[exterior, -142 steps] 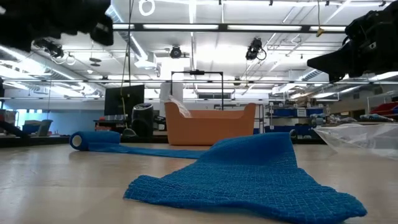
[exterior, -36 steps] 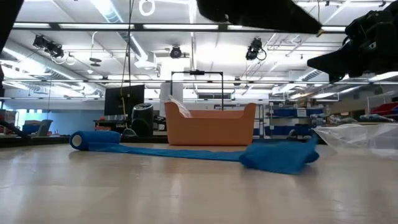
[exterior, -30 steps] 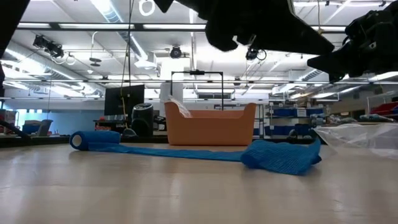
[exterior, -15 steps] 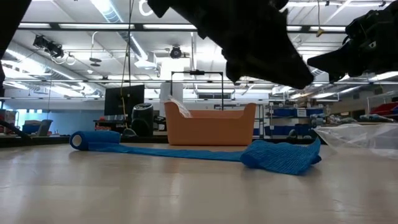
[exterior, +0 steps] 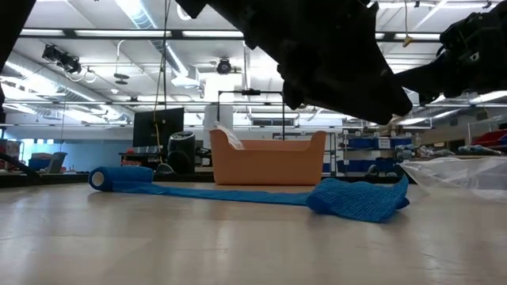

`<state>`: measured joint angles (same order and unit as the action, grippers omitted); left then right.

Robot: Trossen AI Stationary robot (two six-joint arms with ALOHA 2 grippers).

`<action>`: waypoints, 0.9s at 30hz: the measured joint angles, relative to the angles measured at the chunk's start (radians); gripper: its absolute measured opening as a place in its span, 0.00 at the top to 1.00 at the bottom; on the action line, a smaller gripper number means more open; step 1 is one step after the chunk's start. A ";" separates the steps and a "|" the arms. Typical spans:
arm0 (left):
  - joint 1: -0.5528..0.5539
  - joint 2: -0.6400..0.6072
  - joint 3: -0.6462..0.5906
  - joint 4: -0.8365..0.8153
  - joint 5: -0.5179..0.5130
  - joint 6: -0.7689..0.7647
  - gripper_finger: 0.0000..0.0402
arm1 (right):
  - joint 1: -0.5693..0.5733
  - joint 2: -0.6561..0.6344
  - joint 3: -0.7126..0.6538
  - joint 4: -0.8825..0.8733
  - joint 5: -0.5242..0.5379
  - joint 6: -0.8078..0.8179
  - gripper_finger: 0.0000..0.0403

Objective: Roll bandage
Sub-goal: Roll the blue bandage

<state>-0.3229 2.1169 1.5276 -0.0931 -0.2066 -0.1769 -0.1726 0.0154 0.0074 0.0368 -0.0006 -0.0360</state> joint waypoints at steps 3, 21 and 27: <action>-0.007 -0.012 0.000 0.000 0.005 0.027 0.61 | 0.000 0.000 0.000 0.000 0.000 0.000 0.97; 0.022 0.066 0.000 0.030 0.080 -0.043 0.69 | 0.000 0.005 0.000 0.140 0.000 0.146 0.97; 0.024 0.079 0.047 0.024 -0.056 -0.067 0.63 | 0.000 0.005 0.000 0.174 -0.001 0.175 0.97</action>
<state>-0.2993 2.1962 1.5745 -0.0686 -0.2627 -0.2439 -0.1722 0.0208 0.0074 0.2110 -0.0012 0.1389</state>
